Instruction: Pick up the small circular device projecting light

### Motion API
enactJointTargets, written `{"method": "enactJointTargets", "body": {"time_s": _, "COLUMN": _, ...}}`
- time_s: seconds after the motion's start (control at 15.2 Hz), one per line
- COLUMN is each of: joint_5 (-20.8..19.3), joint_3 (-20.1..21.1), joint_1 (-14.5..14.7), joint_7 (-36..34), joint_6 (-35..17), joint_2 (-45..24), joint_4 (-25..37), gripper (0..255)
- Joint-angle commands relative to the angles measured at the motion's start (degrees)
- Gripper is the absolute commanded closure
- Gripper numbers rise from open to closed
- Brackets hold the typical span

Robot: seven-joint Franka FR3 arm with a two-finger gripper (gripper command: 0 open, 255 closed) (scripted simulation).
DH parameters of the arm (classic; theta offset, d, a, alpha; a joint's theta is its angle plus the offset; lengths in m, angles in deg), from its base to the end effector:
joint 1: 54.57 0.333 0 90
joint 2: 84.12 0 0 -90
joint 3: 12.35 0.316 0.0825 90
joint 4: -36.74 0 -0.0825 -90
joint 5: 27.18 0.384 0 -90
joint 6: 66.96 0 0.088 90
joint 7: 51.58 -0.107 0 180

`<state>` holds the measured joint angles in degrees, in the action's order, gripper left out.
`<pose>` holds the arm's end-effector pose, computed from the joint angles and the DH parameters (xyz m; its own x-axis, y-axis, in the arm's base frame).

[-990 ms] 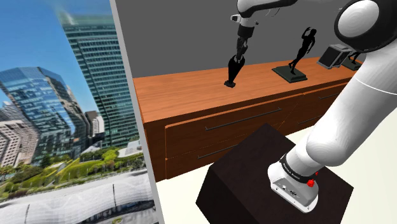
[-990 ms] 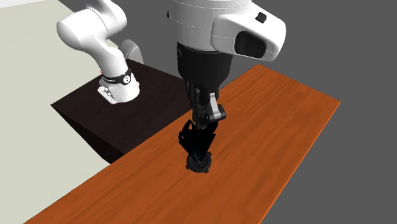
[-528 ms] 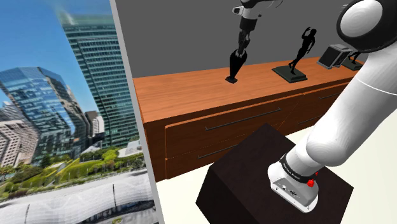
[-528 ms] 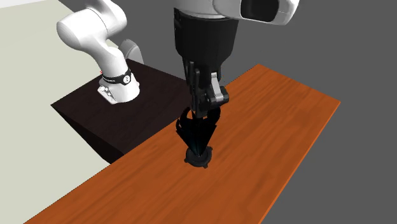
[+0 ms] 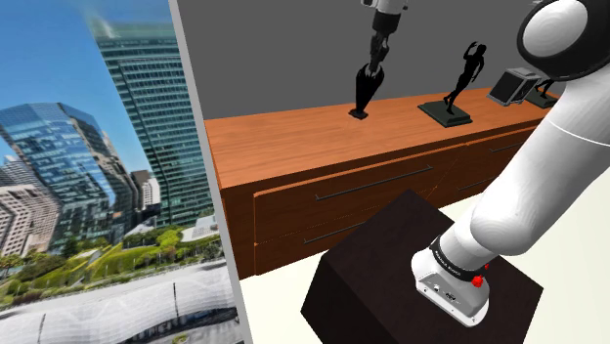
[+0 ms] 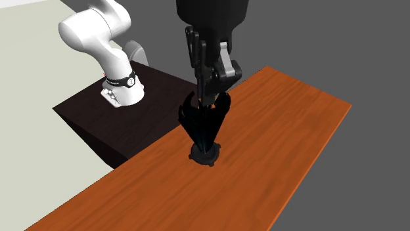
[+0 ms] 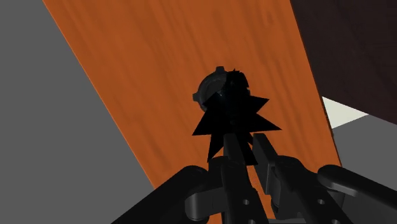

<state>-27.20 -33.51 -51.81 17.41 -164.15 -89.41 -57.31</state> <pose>0.5587 -0.1773 0.5524 0.6333 0.7728 -0.0426 0.7729 -0.6343 -0.0172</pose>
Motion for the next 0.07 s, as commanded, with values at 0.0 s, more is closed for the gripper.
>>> {"method": "enactJointTargets", "body": {"time_s": 0.0, "joint_5": 0.1, "joint_3": 0.0, "joint_1": 0.0, "joint_7": 0.1, "joint_6": 0.5, "joint_2": -0.2, "joint_4": 0.6, "gripper": 255}}
